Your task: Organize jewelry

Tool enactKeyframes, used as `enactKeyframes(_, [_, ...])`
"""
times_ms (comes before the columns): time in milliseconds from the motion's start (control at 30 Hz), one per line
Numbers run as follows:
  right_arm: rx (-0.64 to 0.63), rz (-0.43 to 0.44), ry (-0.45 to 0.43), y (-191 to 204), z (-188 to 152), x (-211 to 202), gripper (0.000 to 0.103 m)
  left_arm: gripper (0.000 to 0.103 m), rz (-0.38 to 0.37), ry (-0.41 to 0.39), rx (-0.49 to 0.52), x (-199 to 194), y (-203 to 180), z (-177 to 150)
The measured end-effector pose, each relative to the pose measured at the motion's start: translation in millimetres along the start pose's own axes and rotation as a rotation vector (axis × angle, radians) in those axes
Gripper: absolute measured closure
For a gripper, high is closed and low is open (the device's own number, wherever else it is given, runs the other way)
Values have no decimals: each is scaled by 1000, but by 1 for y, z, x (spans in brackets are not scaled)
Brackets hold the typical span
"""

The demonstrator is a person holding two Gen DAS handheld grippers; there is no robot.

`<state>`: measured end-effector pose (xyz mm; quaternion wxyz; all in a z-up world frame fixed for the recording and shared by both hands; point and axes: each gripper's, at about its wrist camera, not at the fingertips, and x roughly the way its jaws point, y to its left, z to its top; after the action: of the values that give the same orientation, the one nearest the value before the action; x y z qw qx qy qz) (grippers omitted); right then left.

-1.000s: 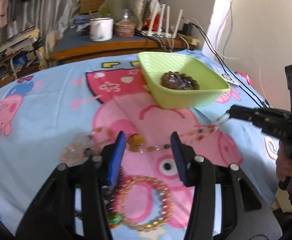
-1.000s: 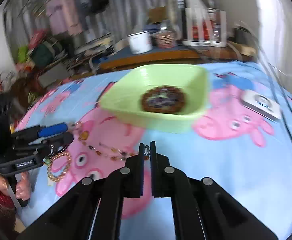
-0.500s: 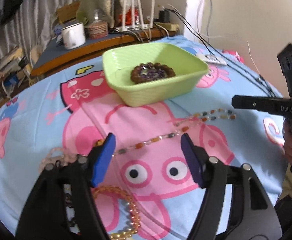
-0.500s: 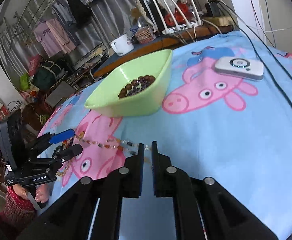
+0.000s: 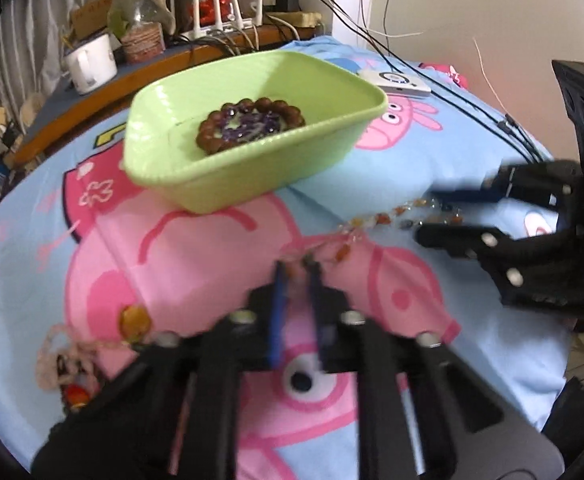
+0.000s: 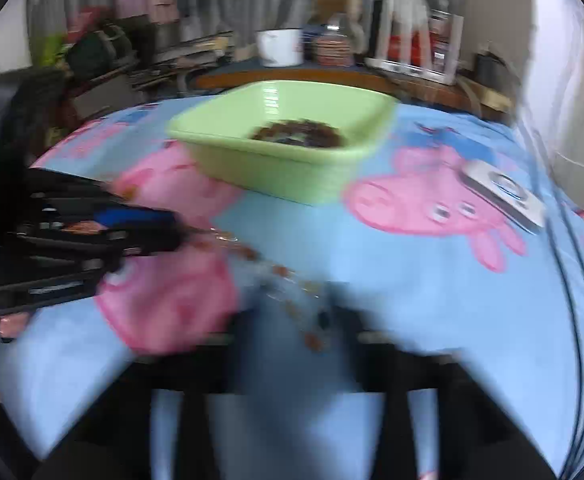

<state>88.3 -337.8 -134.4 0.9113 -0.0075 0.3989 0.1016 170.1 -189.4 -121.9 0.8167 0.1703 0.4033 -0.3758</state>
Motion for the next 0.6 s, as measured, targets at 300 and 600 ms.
enactKeyframes(300, [100, 278, -158, 6, 46, -50, 103, 98, -272, -188, -198, -75, 25, 34])
enactKeyframes(600, [95, 283, -375, -3, 126, -110, 103, 98, -278, -401, -170, -144, 33, 107])
